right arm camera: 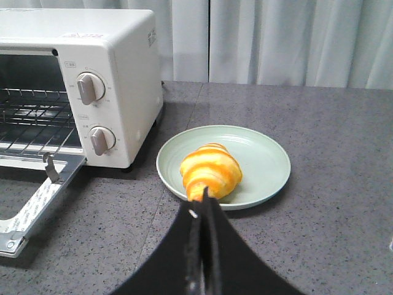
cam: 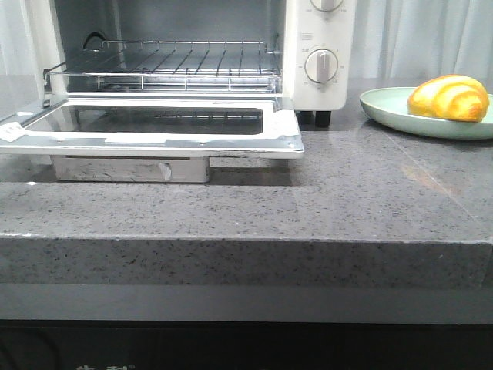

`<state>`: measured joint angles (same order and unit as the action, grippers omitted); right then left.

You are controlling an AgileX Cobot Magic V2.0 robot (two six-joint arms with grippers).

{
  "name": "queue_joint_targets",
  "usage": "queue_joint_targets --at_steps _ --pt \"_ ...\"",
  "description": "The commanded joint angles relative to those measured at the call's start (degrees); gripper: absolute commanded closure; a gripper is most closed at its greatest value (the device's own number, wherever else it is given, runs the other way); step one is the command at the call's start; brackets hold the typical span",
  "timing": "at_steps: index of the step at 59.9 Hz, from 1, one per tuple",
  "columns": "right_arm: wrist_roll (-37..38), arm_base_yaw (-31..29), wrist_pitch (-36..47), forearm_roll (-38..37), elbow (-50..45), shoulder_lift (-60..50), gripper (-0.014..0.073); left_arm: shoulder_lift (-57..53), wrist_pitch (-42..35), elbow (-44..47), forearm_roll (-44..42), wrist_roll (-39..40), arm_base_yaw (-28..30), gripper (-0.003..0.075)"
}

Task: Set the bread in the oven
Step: 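Lower the oven door fully open and withdraw the left gripper, then lower the right gripper over the croissant on the green plate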

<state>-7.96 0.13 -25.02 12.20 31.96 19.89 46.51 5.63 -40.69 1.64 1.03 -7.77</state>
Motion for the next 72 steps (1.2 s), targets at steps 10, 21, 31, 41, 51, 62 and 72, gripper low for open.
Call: queue_joint_targets --at_steps 10,21,31,41,51,62,72 --pt "-0.51 -0.27 4.35 0.13 2.05 1.0 0.0452 -8.13 -4.13 3.83 1.76 0.55 3.68 0.0741" --pt "-0.51 -0.27 4.78 0.13 1.62 1.19 -0.0013 -9.77 -4.13 4.11 1.76 0.55 3.68 0.0741" --pt "1.61 -0.27 4.9 1.85 1.82 3.99 -0.0051 -9.77 -4.25 4.11 1.76 0.55 3.68 0.0741" --pt "9.19 -0.35 9.32 3.07 4.58 16.88 -0.0051 -9.77 -4.25 4.11 1.76 0.55 3.68 0.0741" --pt "13.28 -3.84 10.96 5.95 11.88 31.07 -0.0051 -9.77 -4.25 4.11 1.76 0.55 3.68 0.0741" --pt "13.22 -5.02 9.07 11.41 20.65 44.99 -0.0051 -9.77 -4.14 4.11 1.76 0.55 3.68 0.0741" --pt "13.22 -5.98 6.43 15.32 27.22 53.88 -0.0051 -9.77 -4.14 4.11 1.76 0.55 3.68 0.0741"
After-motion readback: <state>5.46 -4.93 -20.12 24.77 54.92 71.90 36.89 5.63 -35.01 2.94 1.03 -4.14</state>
